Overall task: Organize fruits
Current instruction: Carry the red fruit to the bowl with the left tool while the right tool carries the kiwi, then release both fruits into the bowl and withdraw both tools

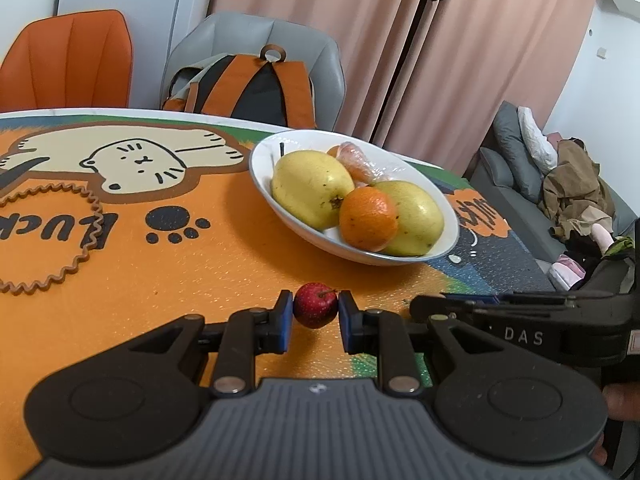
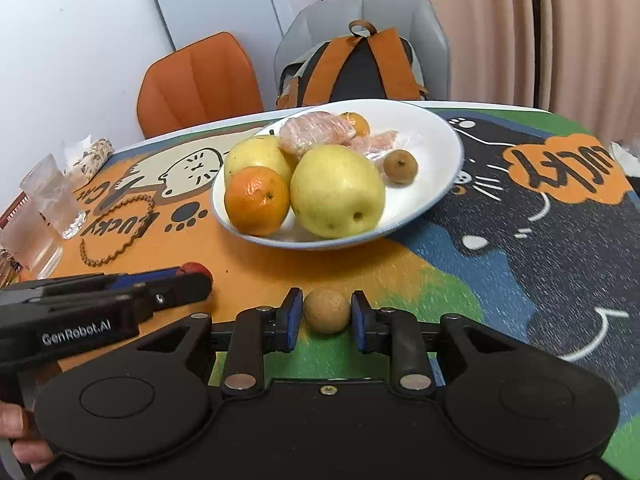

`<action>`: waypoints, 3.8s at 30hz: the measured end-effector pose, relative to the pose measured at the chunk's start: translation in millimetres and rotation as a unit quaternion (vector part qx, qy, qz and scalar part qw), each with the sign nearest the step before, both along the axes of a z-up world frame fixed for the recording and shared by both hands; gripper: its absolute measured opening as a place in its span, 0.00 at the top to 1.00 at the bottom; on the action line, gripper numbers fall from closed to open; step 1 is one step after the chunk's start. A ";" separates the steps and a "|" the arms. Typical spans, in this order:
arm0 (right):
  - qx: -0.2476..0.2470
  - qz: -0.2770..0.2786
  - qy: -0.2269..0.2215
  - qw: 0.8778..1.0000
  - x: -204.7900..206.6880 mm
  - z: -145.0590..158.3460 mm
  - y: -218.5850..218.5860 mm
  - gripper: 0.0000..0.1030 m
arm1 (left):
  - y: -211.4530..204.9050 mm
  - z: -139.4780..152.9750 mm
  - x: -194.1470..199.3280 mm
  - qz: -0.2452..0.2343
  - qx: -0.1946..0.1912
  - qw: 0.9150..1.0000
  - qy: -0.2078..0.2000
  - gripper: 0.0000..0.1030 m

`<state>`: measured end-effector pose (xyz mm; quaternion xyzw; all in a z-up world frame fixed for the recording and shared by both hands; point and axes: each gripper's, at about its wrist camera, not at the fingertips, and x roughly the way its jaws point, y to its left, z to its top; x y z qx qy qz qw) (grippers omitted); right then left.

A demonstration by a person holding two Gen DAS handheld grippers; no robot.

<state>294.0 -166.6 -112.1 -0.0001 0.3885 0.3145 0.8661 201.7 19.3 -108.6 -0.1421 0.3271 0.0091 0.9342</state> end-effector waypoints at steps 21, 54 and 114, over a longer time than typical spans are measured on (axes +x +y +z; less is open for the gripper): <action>0.020 0.000 -0.036 0.999 -24.4 45.1 -18.4 0.76 | -4.4 42.5 -13.3 -0.001 0.013 1.000 -0.027 0.78; 0.036 -0.035 -0.058 0.997 49.8 70.1 -20.5 0.76 | 2.3 79.0 46.8 -0.023 0.037 0.998 -0.048 0.78; 0.074 -0.054 -0.015 0.996 54.6 54.7 -44.2 0.62 | -2.3 76.8 78.8 -0.011 0.032 0.999 -0.002 0.31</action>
